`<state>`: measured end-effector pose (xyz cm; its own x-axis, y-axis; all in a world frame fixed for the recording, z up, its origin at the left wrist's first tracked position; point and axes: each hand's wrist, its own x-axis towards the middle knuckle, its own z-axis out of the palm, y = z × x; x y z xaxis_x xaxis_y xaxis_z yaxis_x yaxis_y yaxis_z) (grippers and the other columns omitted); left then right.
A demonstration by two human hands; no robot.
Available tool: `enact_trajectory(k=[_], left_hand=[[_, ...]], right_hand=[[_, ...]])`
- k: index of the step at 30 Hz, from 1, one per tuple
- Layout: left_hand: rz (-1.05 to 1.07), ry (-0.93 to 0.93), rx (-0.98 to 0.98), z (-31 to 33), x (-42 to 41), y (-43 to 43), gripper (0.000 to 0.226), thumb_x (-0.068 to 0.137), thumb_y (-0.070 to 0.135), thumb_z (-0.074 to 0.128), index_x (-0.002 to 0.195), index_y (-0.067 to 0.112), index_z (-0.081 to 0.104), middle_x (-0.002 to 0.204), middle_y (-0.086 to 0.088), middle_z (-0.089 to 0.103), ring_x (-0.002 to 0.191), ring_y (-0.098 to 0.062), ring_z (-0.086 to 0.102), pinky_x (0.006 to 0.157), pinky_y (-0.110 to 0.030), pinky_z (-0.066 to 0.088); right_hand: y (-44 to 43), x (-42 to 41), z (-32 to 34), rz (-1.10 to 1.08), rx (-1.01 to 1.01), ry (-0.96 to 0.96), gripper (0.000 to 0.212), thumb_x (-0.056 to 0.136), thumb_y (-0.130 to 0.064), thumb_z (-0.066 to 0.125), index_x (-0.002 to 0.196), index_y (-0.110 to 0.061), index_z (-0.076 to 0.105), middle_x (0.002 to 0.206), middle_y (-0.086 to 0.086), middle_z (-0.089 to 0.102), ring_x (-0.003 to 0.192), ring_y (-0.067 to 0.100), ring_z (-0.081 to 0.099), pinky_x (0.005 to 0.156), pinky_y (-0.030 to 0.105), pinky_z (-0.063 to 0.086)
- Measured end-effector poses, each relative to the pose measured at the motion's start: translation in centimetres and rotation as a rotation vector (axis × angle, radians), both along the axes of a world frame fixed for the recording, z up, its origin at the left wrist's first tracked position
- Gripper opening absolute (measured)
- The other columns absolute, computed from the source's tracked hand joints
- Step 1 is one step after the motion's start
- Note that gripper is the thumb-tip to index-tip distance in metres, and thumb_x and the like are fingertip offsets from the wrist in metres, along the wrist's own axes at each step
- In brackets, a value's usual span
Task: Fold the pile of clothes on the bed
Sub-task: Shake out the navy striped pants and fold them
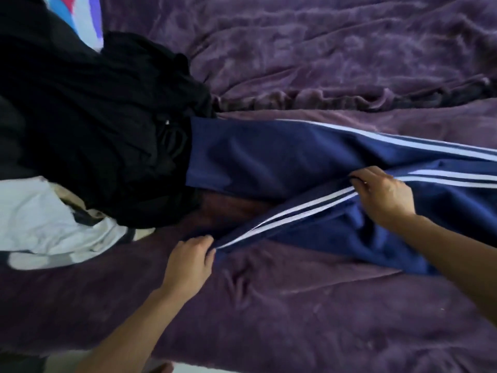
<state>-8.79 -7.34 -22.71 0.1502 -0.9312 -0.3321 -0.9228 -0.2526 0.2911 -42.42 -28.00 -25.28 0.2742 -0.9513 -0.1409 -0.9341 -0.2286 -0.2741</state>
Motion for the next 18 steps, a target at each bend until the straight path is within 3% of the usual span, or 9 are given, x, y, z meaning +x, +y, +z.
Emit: enact_trajectory(k=[3, 7, 12, 15, 18], left_hand=[[0.166, 0.104, -0.113, 2.7, 4.2, -5.4, 0.024, 0.074, 0.004, 0.071, 0.097, 0.011, 0.068, 0.086, -0.009, 0.071, 0.079, -0.032, 0.066, 0.069, -0.038, 0.052], [0.226, 0.157, -0.303, 4.0, 8.6, -14.1, 0.014, 0.078, 0.009, 0.069, 0.092, 0.008, 0.069, 0.085, -0.016, 0.071, 0.080, -0.034, 0.066, 0.071, -0.042, 0.052], [0.437, 0.183, -0.204, -0.2, 11.6, -21.8, 0.023, 0.083, 0.026, 0.069, 0.097, 0.008, 0.067, 0.096, -0.016, 0.070, 0.094, -0.033, 0.064, 0.082, -0.036, 0.048], [0.568, 0.251, -0.031, -3.3, 10.9, -21.2, 0.047, 0.082, 0.041, 0.069, 0.115, 0.010, 0.057, 0.117, -0.013, 0.062, 0.108, -0.032, 0.057, 0.088, -0.033, 0.044], [0.605, 0.366, 0.009, -5.0, 9.1, -18.9, 0.052, 0.076, 0.046, 0.074, 0.113, 0.017, 0.052, 0.106, 0.000, 0.059, 0.098, -0.023, 0.058, 0.082, -0.029, 0.044]], right_hand=[[-2.3, 1.3, 1.3, -0.087, -0.030, -0.021, 0.023, 0.095, -0.028, 0.052, 0.110, -0.017, 0.066, 0.113, 0.013, 0.065, 0.092, 0.043, 0.063, 0.075, 0.047, 0.048], [-6.5, 3.2, 2.3, -0.223, -0.019, 0.041, 0.025, 0.097, -0.027, 0.049, 0.106, -0.011, 0.064, 0.107, 0.026, 0.064, 0.094, 0.048, 0.059, 0.075, 0.048, 0.045], [-9.4, 6.0, 2.1, -0.363, 0.039, -0.010, 0.032, 0.095, -0.027, 0.048, 0.123, -0.015, 0.059, 0.123, 0.024, 0.058, 0.107, 0.047, 0.054, 0.087, 0.049, 0.043], [-7.0, 8.1, 1.5, -0.175, -0.019, -0.060, 0.043, 0.093, -0.026, 0.055, 0.135, -0.017, 0.050, 0.141, 0.015, 0.045, 0.115, 0.042, 0.052, 0.084, 0.050, 0.046], [-1.9, 10.1, -0.3, 0.111, -0.055, -0.020, 0.048, 0.092, -0.026, 0.059, 0.138, -0.017, 0.050, 0.152, 0.012, 0.036, 0.131, 0.036, 0.043, 0.093, 0.052, 0.045]])
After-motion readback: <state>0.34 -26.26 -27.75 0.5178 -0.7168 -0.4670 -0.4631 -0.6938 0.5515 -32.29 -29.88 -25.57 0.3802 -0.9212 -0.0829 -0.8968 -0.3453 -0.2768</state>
